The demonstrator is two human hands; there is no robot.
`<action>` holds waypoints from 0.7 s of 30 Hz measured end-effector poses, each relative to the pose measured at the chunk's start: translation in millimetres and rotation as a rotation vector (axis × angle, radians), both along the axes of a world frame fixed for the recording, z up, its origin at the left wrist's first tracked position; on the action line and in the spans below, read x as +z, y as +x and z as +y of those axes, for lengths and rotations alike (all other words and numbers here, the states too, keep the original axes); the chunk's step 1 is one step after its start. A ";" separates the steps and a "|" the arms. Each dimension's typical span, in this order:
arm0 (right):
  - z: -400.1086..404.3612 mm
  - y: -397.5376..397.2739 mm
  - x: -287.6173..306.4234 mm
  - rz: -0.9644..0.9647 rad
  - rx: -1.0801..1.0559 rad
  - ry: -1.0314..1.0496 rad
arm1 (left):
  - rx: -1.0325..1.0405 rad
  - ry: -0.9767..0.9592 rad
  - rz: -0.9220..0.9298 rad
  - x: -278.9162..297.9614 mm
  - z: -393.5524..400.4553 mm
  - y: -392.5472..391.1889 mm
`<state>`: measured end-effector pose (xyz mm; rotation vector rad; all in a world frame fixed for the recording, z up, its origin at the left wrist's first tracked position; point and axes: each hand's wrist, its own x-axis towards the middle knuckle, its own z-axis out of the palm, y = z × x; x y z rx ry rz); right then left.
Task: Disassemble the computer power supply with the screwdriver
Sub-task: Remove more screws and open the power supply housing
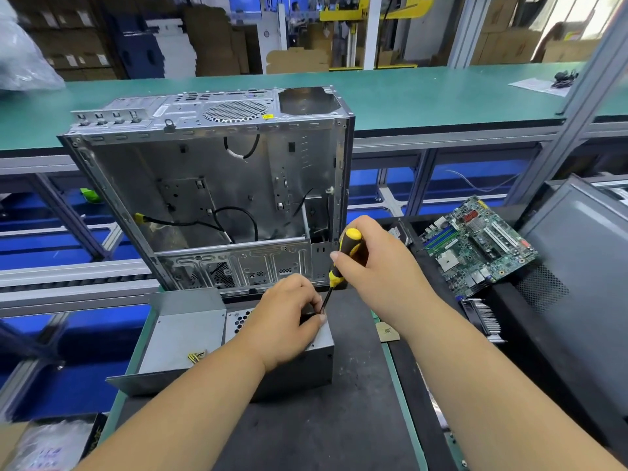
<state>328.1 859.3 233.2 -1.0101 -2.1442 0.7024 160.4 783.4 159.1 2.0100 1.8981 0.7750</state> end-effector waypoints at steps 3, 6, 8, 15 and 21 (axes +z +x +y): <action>-0.9 3.4 1.8 0.050 0.001 -0.031 | 0.016 0.020 -0.001 1.4 0.4 1.4; -2.4 7.8 1.4 0.184 -0.006 -0.101 | 0.052 0.041 -0.039 1.5 1.0 1.0; -2.7 12.3 0.2 0.306 -0.018 -0.180 | 0.089 0.026 -0.106 0.3 0.9 1.0; 7.8 45.0 -11.2 0.562 -0.206 -0.341 | 0.244 -0.077 -0.410 12.5 6.7 -3.0; 22.4 90.7 -16.7 0.772 -0.373 -0.363 | 0.032 -0.110 -0.496 41.3 20.1 46.7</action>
